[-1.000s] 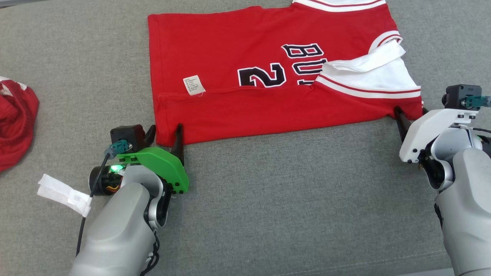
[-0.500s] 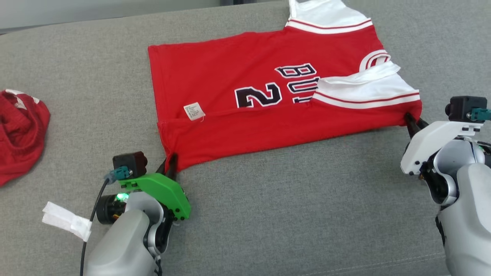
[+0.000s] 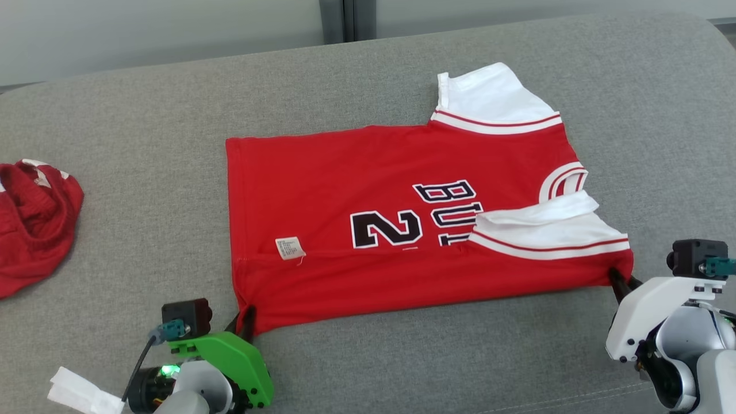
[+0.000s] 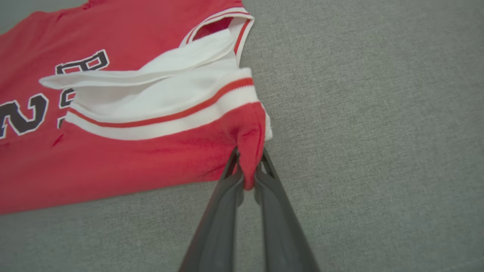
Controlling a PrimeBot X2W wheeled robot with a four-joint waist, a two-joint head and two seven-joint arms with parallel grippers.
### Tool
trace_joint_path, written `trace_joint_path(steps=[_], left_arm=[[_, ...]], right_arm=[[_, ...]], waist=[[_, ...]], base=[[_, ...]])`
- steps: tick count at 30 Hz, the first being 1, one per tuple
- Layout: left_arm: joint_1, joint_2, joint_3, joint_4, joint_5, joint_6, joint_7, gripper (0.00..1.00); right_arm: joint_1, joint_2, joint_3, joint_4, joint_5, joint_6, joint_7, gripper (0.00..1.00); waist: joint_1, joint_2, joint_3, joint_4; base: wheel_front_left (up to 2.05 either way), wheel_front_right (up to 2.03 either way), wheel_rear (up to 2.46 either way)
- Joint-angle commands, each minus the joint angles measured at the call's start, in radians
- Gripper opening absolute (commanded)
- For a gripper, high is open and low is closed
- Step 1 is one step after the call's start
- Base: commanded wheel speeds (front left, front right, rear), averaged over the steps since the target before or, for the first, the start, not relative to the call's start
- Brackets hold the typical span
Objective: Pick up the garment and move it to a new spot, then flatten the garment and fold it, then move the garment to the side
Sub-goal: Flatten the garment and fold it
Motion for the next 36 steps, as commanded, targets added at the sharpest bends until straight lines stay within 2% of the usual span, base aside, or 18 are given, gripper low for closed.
trace_joint_path(steps=[1, 6, 7, 8, 9, 10, 11, 17, 20, 26, 31, 36], left_arm=[[0.067, 0.029, -0.002, -0.007, -0.013, 0.030, 0.032, 0.00], [0.120, 0.057, -0.002, -0.110, -0.022, 0.073, 0.069, 0.00], [0.126, 0.061, 0.000, -0.130, -0.023, 0.080, 0.072, 0.08], [0.127, 0.066, 0.000, -0.144, -0.017, 0.085, 0.071, 0.38], [0.130, 0.070, 0.000, -0.159, -0.013, 0.091, 0.069, 1.00], [0.131, 0.072, 0.001, -0.171, -0.012, 0.093, 0.070, 1.00], [0.132, 0.076, 0.001, -0.185, -0.013, 0.095, 0.073, 1.00], [0.145, 0.099, 0.018, -0.252, -0.024, 0.123, 0.090, 1.00], [0.133, 0.115, 0.047, -0.289, -0.048, 0.122, 0.102, 1.00], [-0.004, 0.160, 0.064, -0.322, -0.050, 0.110, 0.193, 1.00], [-0.203, 0.133, 0.046, -0.242, -0.043, 0.075, 0.287, 1.00], [-0.386, 0.097, 0.020, -0.096, -0.021, 0.039, 0.348, 1.00]], right_arm=[[0.022, 0.002, -0.012, -0.010, -0.012, -0.002, -0.001, 0.00], [0.041, 0.017, -0.019, -0.010, -0.019, -0.002, -0.009, 0.00], [0.042, 0.019, -0.022, -0.008, -0.021, -0.002, -0.009, 0.00], [0.043, 0.020, -0.025, -0.007, -0.022, -0.002, -0.009, 0.00], [0.043, 0.021, -0.027, -0.006, -0.021, -0.002, -0.009, 0.16], [0.043, 0.022, -0.030, -0.005, -0.018, -0.002, -0.007, 0.61], [0.043, 0.023, -0.033, -0.003, -0.015, -0.002, -0.003, 1.00], [0.026, 0.026, -0.044, -0.041, -0.023, -0.002, 0.020, 1.00], [-0.008, 0.026, -0.047, -0.089, 0.001, -0.002, 0.041, 1.00], [-0.162, -0.069, 0.008, -0.136, 0.012, -0.002, 0.102, 1.00], [-0.347, -0.181, 0.134, -0.010, 0.066, -0.002, 0.121, 1.00], [-0.540, -0.236, 0.275, 0.154, 0.132, -0.002, 0.085, 1.00]], waist=[[0.0000, 0.0000, -0.001, -0.001], [0.0000, 0.0000, -0.002, 0.004], [0.0000, 0.0000, -0.003, 0.007], [0.0000, 0.0000, -0.005, 0.009], [0.0000, 0.0000, -0.006, 0.012], [0.0000, 0.0000, -0.007, 0.013], [0.0000, 0.0000, -0.009, 0.015], [0.0000, 0.0000, -0.019, 0.019], [0.0000, 0.0000, -0.018, 0.020], [0.0000, 0.0000, 0.006, 0.022], [0.0000, 0.0000, 0.050, 0.018], [0.0000, 0.0000, 0.106, 0.007]], base=[[0.00, 0.00, 0.00], [0.00, 0.00, 0.00], [0.00, 0.00, 0.00], [0.00, 0.00, 0.00], [0.00, 0.00, 0.00], [0.00, 0.00, 0.00], [0.00, 0.00, 0.00], [0.00, 0.00, 0.00], [0.00, 0.00, 0.00], [0.00, 0.00, 0.00], [0.00, 0.00, 0.00], [0.00, 0.00, 0.00]])
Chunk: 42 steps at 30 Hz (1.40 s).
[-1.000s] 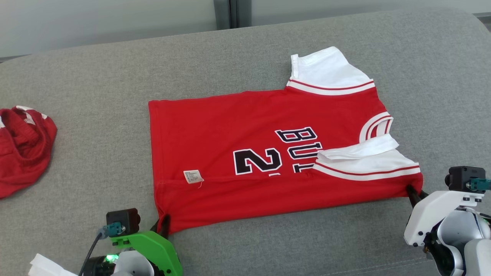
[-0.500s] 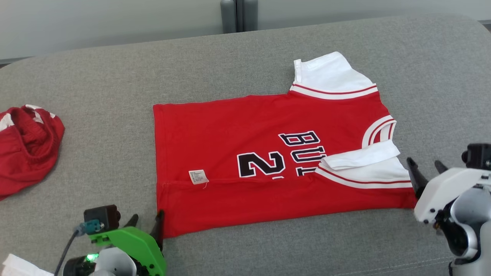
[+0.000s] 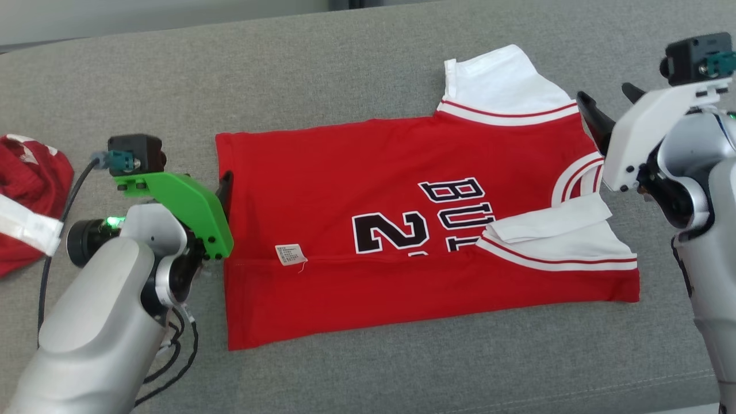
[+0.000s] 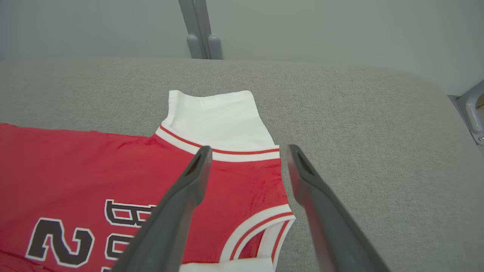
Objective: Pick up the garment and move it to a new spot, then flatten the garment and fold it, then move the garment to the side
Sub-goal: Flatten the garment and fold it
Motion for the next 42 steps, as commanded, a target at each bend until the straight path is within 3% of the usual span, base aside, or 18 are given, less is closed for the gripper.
trace_joint_path(steps=[1, 10, 21, 22, 23, 24, 25, 42], left_arm=[[-0.044, -0.014, -0.003, 0.032, 0.009, -0.008, 0.007, 1.00], [-0.241, -0.047, -0.027, 0.247, 0.058, -0.049, 0.001, 1.00], [-0.317, -0.086, -0.059, 0.392, 0.081, -0.082, -0.011, 1.00], [-0.321, -0.091, -0.062, 0.398, 0.079, -0.089, -0.010, 0.91], [-0.321, -0.096, -0.064, 0.403, 0.073, -0.096, -0.006, 0.62], [-0.319, -0.101, -0.071, 0.411, 0.070, -0.103, 0.004, 0.15], [-0.317, -0.107, -0.075, 0.416, 0.066, -0.106, 0.011, 0.00], [-0.266, -0.170, -0.130, 0.312, 0.086, -0.114, -0.047, 0.00]], right_arm=[[-0.046, -0.012, 0.032, 0.035, 0.010, -0.001, -0.017, 1.00], [-0.312, -0.037, 0.234, 0.275, 0.054, -0.001, -0.160, 1.00], [-0.451, -0.070, 0.344, 0.438, 0.122, -0.001, -0.262, 1.00], [-0.458, -0.071, 0.352, 0.448, 0.129, -0.001, -0.268, 1.00], [-0.464, -0.072, 0.358, 0.455, 0.136, -0.001, -0.270, 1.00], [-0.470, -0.076, 0.365, 0.464, 0.143, -0.001, -0.272, 1.00], [-0.475, -0.081, 0.371, 0.470, 0.148, -0.001, -0.272, 1.00], [-0.625, -0.168, 0.377, 0.681, 0.126, -0.001, -0.269, 1.00]], waist=[[0.0000, 0.0000, 0.042, -0.012], [0.0000, 0.0000, 0.146, -0.042], [0.0000, 0.0000, 0.196, -0.028], [0.0000, 0.0000, 0.199, -0.026], [0.0000, 0.0000, 0.201, -0.024], [0.0000, 0.0000, 0.203, -0.021], [0.0000, 0.0000, 0.205, -0.018], [0.0000, 0.0000, 0.303, 0.113]], base=[[0.00, 0.00, 0.00], [0.00, 0.00, 0.00], [0.00, 0.00, 0.00], [0.00, 0.00, 0.00], [0.00, 0.00, 0.00], [0.00, 0.00, 0.00], [0.00, 0.00, 0.00], [0.00, 0.00, 0.00]])
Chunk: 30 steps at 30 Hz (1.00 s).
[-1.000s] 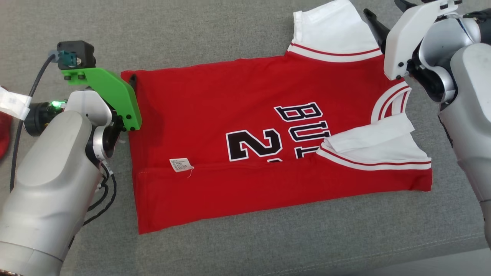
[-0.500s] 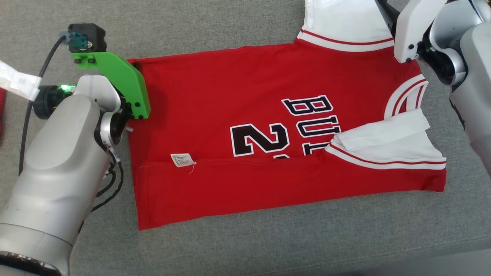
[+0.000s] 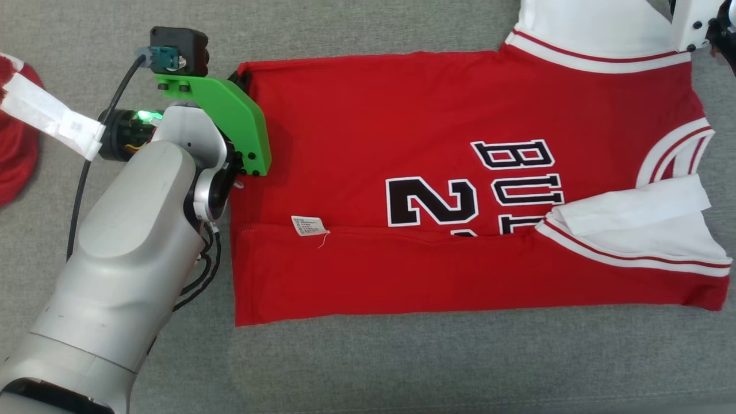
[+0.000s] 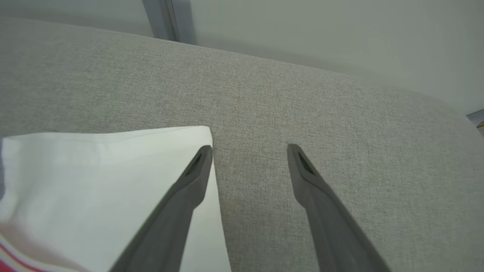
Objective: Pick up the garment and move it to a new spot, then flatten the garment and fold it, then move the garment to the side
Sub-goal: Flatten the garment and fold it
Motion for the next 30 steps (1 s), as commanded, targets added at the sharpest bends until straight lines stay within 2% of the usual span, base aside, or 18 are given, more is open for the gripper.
trace_joint_path(steps=[1, 11, 12, 13, 14, 18, 25, 30], left_arm=[[0.057, -0.018, -0.033, 0.016, -0.002, -0.003, 0.022, 0.00], [0.067, -0.041, -0.057, -0.030, -0.002, -0.011, 0.014, 0.00], [0.068, -0.039, -0.057, -0.031, -0.002, -0.010, 0.011, 0.00], [0.068, -0.038, -0.055, -0.033, -0.001, -0.007, 0.006, 0.00], [0.068, -0.037, -0.053, -0.033, 0.000, -0.004, -0.001, 0.00], [0.062, -0.028, -0.037, -0.031, 0.008, 0.008, -0.041, 0.00], [0.032, -0.008, 0.000, -0.022, 0.036, 0.024, -0.172, 0.00], [0.032, 0.008, 0.016, -0.001, 0.049, 0.012, -0.261, 0.00]], right_arm=[[-0.023, 0.000, 0.001, 0.016, -0.006, -0.001, -0.004, 1.00], [-0.028, 0.004, 0.065, 0.084, 0.040, -0.001, 0.060, 1.00], [-0.022, 0.005, 0.072, 0.091, 0.054, 0.000, 0.075, 0.74], [-0.017, 0.004, 0.079, 0.098, 0.061, -0.001, 0.088, 0.32], [-0.014, 0.002, 0.081, 0.104, 0.069, -0.001, 0.093, 0.00], [-0.026, -0.013, 0.067, 0.114, 0.081, -0.002, 0.048, 0.00], [-0.057, -0.003, 0.042, 0.114, 0.063, -0.002, -0.147, 0.00], [-0.034, 0.005, 0.058, 0.097, 0.083, -0.002, -0.232, 0.00]], waist=[[-0.0001, 0.0000, 0.040, 0.043], [-0.0001, 0.0000, 0.076, 0.092], [-0.0001, 0.0000, 0.076, 0.092], [-0.0001, 0.0000, 0.075, 0.092], [-0.0001, 0.0000, 0.074, 0.091], [-0.0001, 0.0000, 0.063, 0.079], [-0.0001, 0.0000, 0.025, 0.042], [-0.0001, 0.0000, -0.018, 0.010]], base=[[0.00, 0.00, 0.00], [0.00, 0.00, 0.00], [0.00, 0.00, 0.00], [0.00, 0.00, 0.00], [0.00, 0.00, 0.00], [0.00, 0.00, 0.00], [0.00, 0.00, 0.00], [0.00, 0.00, 0.00]])
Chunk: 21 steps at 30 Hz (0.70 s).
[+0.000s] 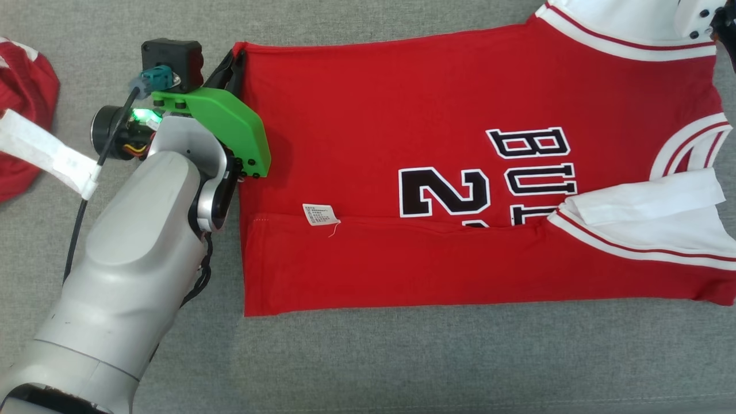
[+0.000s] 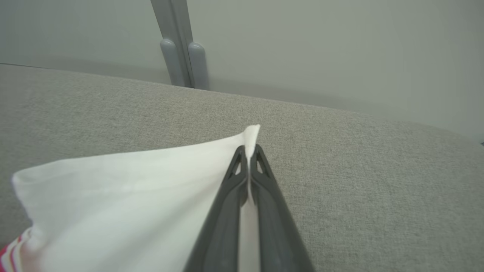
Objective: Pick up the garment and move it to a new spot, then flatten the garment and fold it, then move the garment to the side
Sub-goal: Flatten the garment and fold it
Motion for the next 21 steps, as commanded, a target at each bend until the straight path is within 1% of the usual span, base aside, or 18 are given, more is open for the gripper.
trace_joint_path(steps=[1, 8, 9, 13, 17, 19, 21], left_arm=[[0.018, 0.015, 0.006, 0.012, 0.013, -0.005, -0.018, 0.00], [0.055, 0.033, -0.009, 0.041, 0.016, -0.041, -0.075, 0.00], [0.064, 0.038, -0.017, 0.041, 0.024, -0.048, -0.083, 0.00], [0.107, 0.050, -0.025, 0.031, 0.027, -0.056, -0.127, 0.00], [0.160, 0.073, -0.039, 0.009, 0.044, -0.057, -0.174, 0.00], [0.186, 0.084, -0.046, -0.001, 0.051, -0.056, -0.197, 0.00], [0.209, 0.094, -0.052, -0.005, 0.058, -0.055, -0.215, 0.00]], right_arm=[[0.025, -0.001, 0.004, -0.011, 0.019, -0.002, -0.025, 0.00], [0.121, -0.018, 0.067, -0.095, 0.097, -0.002, -0.083, 0.00], [0.143, -0.030, 0.086, -0.118, 0.105, -0.002, -0.086, 0.00], [0.219, -0.079, 0.153, -0.208, 0.126, -0.002, -0.108, 0.00], [0.309, -0.124, 0.189, -0.294, 0.159, -0.002, -0.123, 0.00], [0.349, -0.159, 0.208, -0.338, 0.149, -0.002, -0.131, 0.00], [0.397, -0.174, 0.207, -0.381, 0.167, -0.002, -0.138, 0.00]], waist=[[-0.0001, 0.0000, -0.040, -0.029], [-0.0001, 0.0000, -0.114, -0.066], [-0.0001, 0.0000, -0.126, -0.071], [-0.0001, 0.0000, -0.162, -0.089], [-0.0001, 0.0000, -0.194, -0.105], [-0.0001, 0.0000, -0.206, -0.110], [-0.0001, 0.0000, -0.215, -0.114]], base=[[0.00, 0.00, 0.00], [0.00, 0.00, 0.00], [0.00, 0.00, 0.00], [0.00, 0.00, 0.00], [0.00, 0.00, 0.00], [0.00, 0.00, 0.00], [0.00, 0.00, 0.00]])
